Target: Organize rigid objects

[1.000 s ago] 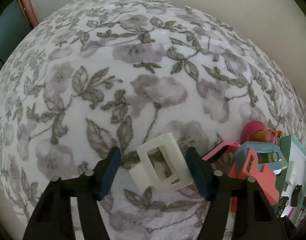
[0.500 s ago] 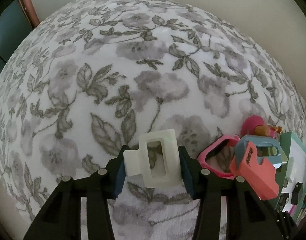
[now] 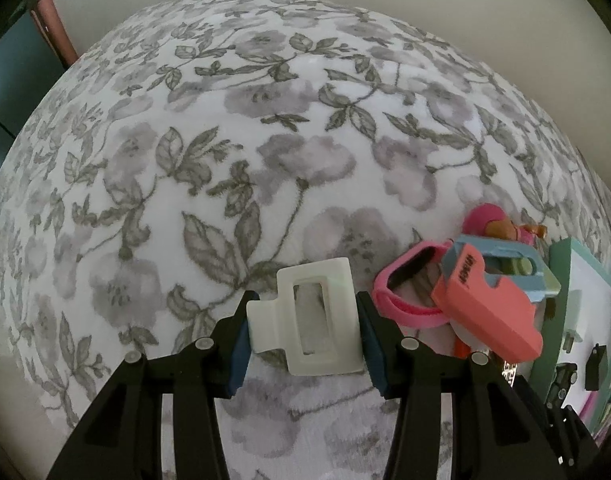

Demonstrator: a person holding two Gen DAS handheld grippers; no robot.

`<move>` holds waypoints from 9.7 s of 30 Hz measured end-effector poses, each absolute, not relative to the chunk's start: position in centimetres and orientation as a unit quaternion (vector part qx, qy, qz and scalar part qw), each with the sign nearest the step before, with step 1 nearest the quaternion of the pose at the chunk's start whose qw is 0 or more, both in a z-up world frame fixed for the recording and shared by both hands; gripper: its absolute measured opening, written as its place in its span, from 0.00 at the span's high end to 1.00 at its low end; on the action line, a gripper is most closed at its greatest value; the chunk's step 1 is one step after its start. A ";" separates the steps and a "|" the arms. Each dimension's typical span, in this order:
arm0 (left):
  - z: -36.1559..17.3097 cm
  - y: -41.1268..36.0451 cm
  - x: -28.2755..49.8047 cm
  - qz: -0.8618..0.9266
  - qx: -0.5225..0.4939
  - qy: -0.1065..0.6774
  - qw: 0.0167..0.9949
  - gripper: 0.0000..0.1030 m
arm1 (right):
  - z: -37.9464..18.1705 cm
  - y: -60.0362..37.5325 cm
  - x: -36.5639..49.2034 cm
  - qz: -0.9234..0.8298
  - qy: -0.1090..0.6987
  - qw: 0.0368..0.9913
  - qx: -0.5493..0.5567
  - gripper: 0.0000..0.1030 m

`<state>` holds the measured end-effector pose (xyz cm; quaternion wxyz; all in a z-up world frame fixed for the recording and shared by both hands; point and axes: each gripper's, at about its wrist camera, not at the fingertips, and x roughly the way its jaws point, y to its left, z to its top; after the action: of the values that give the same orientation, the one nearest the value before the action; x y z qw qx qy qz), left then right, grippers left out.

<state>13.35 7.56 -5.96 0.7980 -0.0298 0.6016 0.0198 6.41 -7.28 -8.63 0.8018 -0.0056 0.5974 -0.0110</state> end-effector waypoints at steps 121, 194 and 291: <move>-0.3 -18.2 2.9 -0.212 0.135 0.547 0.799 0.49 | -1.2 -33.6 -4.2 -0.279 0.512 0.784 0.213 0.78; -1.1 5.5 13.4 0.052 -0.076 0.542 0.835 0.06 | -0.3 -16.3 7.7 -0.052 0.527 0.835 0.149 0.00; 1.0 6.9 16.9 -0.028 -0.131 0.532 0.836 0.27 | -1.6 -16.4 11.0 -0.032 0.541 0.825 0.159 0.00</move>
<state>16.93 6.92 1.01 0.8362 -0.1305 0.5320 -0.0277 11.00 -16.35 -1.61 0.8254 0.1595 0.5406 -0.0325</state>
